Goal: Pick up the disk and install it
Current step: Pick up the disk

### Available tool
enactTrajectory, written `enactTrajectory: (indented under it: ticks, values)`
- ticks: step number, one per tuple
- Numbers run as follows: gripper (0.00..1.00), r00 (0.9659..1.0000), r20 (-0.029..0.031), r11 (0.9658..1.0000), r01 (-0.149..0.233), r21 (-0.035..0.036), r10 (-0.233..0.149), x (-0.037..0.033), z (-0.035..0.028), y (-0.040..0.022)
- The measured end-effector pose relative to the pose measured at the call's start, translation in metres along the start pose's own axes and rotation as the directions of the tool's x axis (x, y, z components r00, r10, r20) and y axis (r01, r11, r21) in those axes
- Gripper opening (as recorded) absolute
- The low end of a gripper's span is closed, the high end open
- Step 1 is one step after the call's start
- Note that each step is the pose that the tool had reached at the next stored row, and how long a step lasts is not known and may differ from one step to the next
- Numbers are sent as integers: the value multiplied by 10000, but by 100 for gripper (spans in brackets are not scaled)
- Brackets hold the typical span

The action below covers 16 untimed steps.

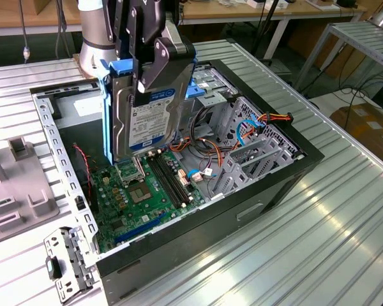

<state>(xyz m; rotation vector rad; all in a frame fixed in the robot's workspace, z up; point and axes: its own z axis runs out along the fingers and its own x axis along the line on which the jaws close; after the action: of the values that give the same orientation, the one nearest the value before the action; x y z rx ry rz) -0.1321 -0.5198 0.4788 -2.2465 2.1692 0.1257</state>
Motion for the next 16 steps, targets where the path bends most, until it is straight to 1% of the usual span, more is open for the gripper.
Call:
enactTrajectory:
  ticks: [7, 16]
  values:
    - [37, 10000, 1, 10000, 0, 1, 0, 62, -2, -3]
    - [37, 10000, 1, 10000, 0, 0, 0, 107, -4, -5]
